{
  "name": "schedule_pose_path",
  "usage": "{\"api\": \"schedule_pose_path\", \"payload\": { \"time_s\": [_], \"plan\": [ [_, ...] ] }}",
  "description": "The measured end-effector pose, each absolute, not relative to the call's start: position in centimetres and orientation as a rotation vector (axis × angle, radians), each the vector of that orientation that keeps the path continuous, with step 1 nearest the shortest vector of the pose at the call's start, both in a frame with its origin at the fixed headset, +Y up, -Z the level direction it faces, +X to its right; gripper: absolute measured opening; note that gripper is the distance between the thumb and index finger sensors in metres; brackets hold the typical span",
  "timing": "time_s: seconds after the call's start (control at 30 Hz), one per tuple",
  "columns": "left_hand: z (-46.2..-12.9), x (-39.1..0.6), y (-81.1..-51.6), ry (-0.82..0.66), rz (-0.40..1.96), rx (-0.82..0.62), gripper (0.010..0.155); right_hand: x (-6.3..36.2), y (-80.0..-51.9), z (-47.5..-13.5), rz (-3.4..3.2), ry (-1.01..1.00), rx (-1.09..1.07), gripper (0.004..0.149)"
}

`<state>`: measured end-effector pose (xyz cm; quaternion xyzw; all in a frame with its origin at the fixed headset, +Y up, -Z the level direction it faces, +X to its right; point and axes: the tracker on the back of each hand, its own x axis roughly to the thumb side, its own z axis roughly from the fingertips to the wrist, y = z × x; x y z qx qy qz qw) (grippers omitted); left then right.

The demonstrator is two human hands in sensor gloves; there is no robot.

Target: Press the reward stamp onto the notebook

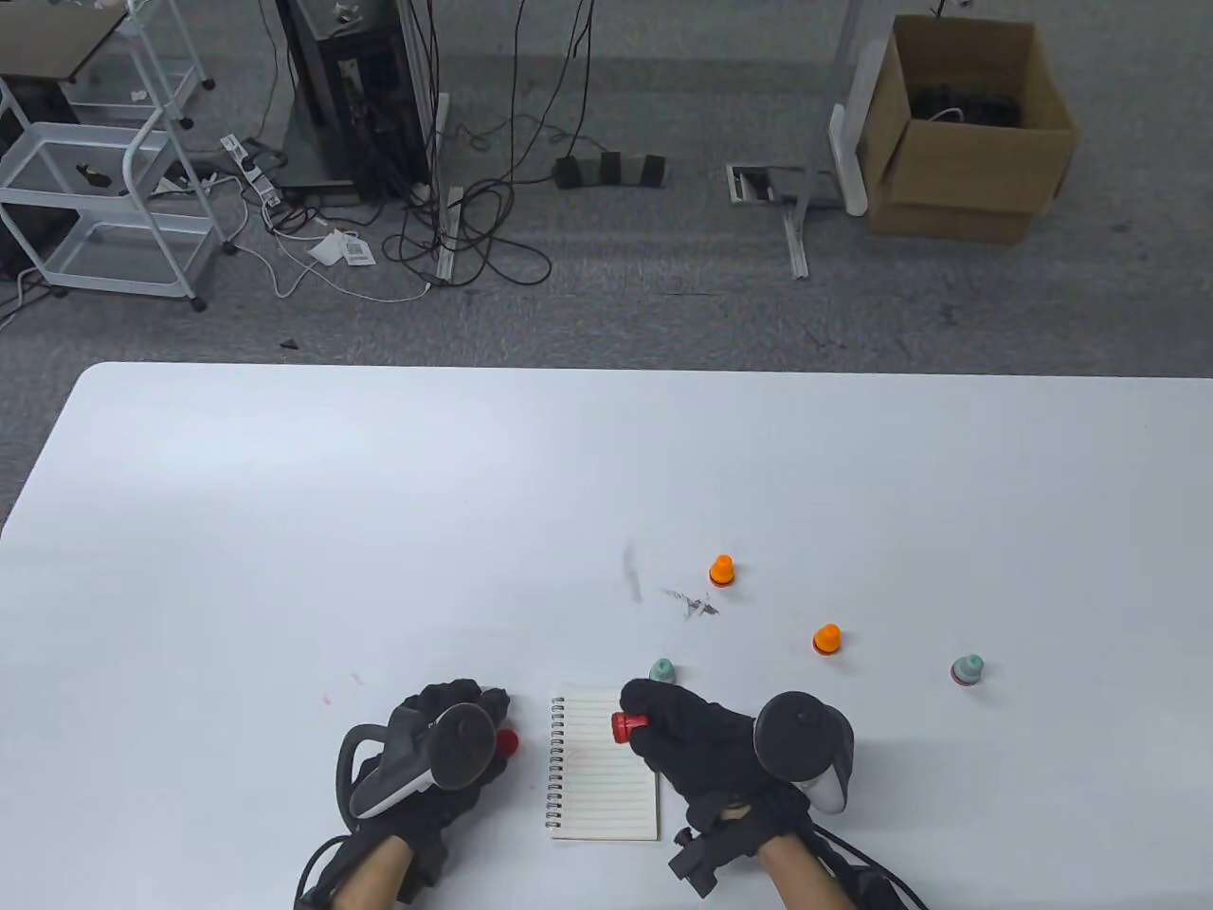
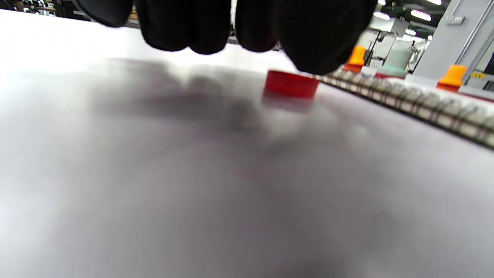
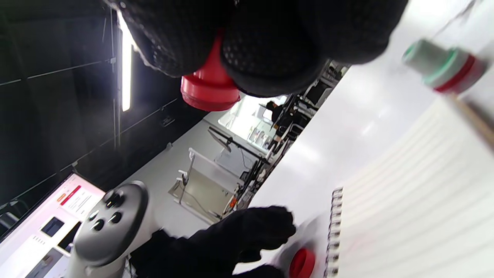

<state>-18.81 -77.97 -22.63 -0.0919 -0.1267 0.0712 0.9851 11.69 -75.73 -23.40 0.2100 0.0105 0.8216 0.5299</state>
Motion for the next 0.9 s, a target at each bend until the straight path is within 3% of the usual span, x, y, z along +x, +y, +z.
{"api": "schedule_pose_path", "payload": {
  "time_s": [0.4,0.9],
  "plan": [
    [-21.3,-21.2,-75.2,-0.256,0.157,0.107,0.071,13.3,-74.2,-23.5,2.302,-0.137,0.556,0.051],
    [-20.6,-20.5,-74.2,-0.281,0.043,0.081,0.072,12.2,-74.1,-23.0,2.691,-0.153,0.730,0.047]
  ]
}}
